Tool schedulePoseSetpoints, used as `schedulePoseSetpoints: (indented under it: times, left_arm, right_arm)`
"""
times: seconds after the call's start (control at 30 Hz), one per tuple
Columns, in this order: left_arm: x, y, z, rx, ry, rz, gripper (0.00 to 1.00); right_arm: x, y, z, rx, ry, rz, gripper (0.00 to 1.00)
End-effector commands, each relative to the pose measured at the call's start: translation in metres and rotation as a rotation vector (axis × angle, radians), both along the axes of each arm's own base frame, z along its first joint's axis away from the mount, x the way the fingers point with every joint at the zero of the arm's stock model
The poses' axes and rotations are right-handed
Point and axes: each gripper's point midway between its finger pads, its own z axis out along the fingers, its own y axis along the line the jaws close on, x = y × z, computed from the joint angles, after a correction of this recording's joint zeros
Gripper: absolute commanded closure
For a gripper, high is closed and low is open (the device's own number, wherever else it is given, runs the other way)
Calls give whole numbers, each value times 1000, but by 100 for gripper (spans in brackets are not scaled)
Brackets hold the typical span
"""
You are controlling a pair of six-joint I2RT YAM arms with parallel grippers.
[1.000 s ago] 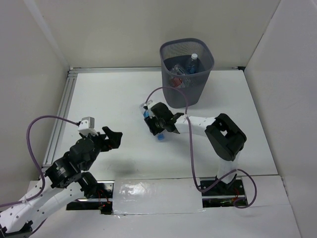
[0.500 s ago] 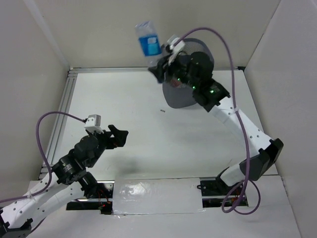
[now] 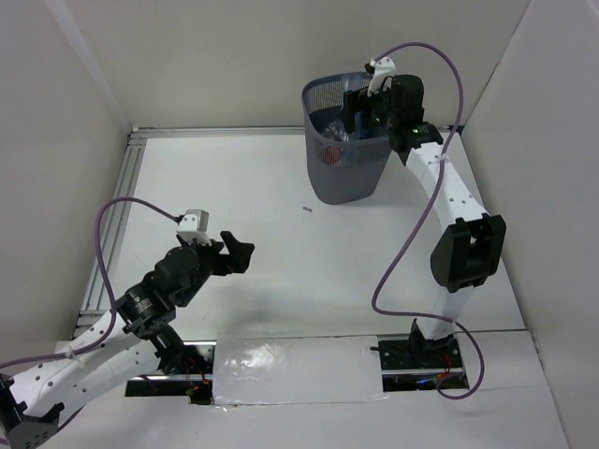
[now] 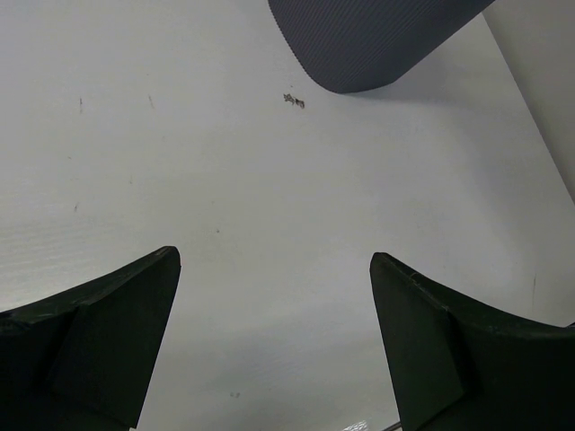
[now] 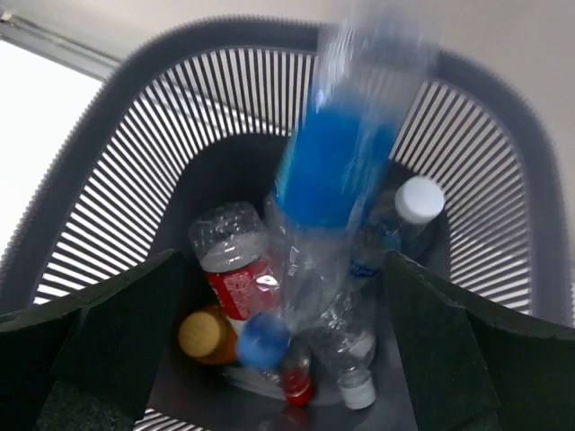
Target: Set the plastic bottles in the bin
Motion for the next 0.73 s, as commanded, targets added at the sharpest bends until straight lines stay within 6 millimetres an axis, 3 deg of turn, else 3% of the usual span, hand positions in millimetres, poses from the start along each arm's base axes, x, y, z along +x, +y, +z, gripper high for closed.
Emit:
schedulePoseSetpoints:
  times: [0.0, 0.2, 0.23, 0.27, 0.33, 0.4, 0.43, 0.53, 0.6, 0.63, 0.67, 0.7]
  left_arm:
    - [6, -8, 37, -37, -97, -23, 0]
    - [11, -14, 44, -31, -116, -38, 0]
    - [11, -14, 45, -31, -116, -38, 0]
    - [12, -17, 44, -33, -115, -47, 0]
    - [12, -19, 46, -26, -118, -58, 0]
    - [14, -20, 50, -24, -128, -59, 0]
    - [13, -21, 54, -23, -137, -70, 0]
    - [13, -21, 64, -27, -157, -71, 0]
    - [13, -22, 69, -26, -167, -81, 0]
    - [13, -22, 69, -26, -167, -81, 0]
    - [14, -23, 66, -20, -160, -82, 0]
    - [15, -25, 65, -11, -163, -84, 0]
  right_arm:
    - [-12, 7, 57, 7, -115, 66, 0]
    - [-36, -7, 106, 9, -152, -22, 0]
    - [-43, -7, 123, 11, -168, -37, 0]
    - [-45, -20, 114, -15, -116, -104, 0]
    - [-66, -28, 131, 5, -116, -159, 0]
    - [-82, -37, 121, -9, -90, -186, 0]
    - [-104, -44, 113, -15, -77, -196, 0]
    - [-138, -54, 97, -35, -53, -194, 0]
    - [-171, -57, 79, -38, -30, -166, 0]
    - [-191, -66, 84, -37, -64, -174, 0]
    - [-196, -68, 54, -56, -9, -173, 0]
    - [-204, -68, 46, -57, 0, -163, 0]
